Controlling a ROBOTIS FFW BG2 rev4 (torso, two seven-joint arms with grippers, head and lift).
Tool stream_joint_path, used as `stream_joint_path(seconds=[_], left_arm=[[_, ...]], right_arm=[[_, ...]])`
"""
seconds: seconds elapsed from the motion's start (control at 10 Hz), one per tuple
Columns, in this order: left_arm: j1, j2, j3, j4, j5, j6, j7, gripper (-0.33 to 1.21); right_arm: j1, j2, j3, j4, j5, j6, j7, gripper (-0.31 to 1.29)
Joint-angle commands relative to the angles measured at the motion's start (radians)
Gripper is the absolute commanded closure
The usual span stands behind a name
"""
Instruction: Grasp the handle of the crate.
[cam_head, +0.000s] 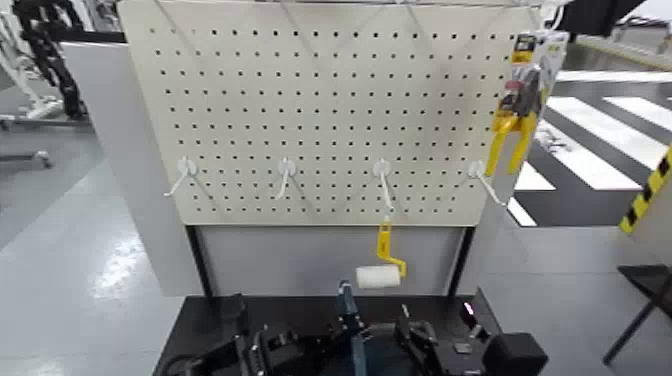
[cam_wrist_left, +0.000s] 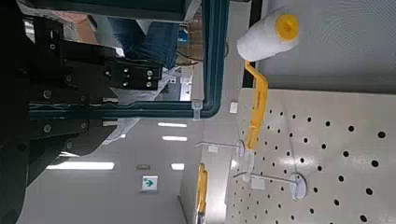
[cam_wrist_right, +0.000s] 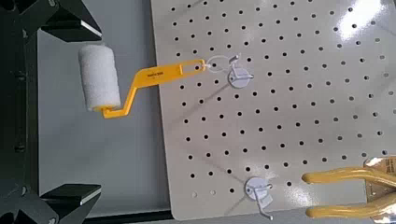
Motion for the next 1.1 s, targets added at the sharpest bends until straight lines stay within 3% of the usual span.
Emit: stream_joint_path(seconds=[0.1,0.5,1.1], left_arm=[[0.016,0.008,-0.024,-0.041,0.032,-0.018,0.007,1.19],[0.013,0.003,-0.025,-0.045,0.032,-0.025,0.007,1.19],[0.013,0.002,-0.024,-0.037,0.032,-0.029,0.006,1.19]], right_arm=[[0.000,0.002,0.000,0.002,0.000,-0.002,0.000,0.15],[0.006,0.006,-0.008,-0.006,0.046,-0.008,-0.005,0.15],[0.006,0.008,-0.008,-0.008,0.051,-0.008,-0.012,0.15]])
